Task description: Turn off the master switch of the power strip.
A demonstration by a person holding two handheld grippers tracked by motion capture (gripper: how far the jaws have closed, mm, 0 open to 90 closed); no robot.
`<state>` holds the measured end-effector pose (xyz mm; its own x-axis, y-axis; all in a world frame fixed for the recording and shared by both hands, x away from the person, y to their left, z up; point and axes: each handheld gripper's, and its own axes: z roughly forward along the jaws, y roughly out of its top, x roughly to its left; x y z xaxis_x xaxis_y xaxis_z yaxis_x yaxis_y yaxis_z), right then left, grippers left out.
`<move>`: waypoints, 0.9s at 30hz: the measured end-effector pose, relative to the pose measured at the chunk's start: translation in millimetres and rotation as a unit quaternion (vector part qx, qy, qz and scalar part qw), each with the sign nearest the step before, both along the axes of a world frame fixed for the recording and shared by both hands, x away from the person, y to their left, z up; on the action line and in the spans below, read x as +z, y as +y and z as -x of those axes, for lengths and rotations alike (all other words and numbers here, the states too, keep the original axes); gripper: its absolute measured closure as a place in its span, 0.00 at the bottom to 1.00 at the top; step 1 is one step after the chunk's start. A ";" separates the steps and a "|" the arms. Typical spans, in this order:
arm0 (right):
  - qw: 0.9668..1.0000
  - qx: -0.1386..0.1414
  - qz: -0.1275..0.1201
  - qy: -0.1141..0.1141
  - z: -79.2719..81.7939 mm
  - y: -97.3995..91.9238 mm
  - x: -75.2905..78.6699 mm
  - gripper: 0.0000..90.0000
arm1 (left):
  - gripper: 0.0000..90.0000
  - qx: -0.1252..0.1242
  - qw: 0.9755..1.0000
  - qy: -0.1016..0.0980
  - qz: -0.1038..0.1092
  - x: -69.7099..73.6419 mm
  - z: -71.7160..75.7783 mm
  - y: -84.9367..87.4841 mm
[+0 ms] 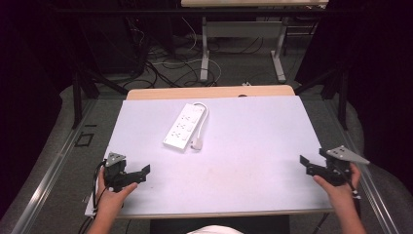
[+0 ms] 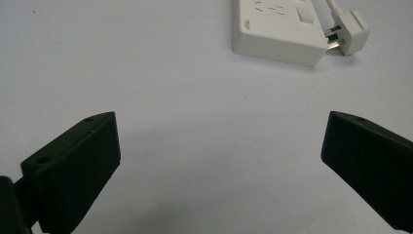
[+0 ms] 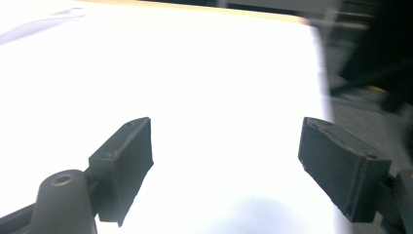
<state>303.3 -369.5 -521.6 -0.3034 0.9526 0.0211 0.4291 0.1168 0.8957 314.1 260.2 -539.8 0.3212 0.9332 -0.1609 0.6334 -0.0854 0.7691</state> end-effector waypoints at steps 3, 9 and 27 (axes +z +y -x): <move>1.000 0.022 -0.017 0.007 2.0 18.8 -2.9 0.22 | 0.01 -0.004 1.000 0.002 0.001 -0.1 -0.1 0.0; 1.000 0.019 -0.001 0.015 5.3 27.3 -13.3 0.21 | 0.01 -0.009 1.000 0.002 0.004 0.0 3.2 -2.7; 0.999 0.039 0.012 0.014 10.2 40.6 -23.0 0.21 | 0.09 -0.031 0.999 -0.022 0.004 24.6 3.1 -24.7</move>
<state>293.1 -328.8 -544.5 -0.3768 0.9262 0.0090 0.4435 0.1719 0.8796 310.9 235.5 -515.2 0.3856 0.9098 -0.1534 0.5924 -0.1167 0.7972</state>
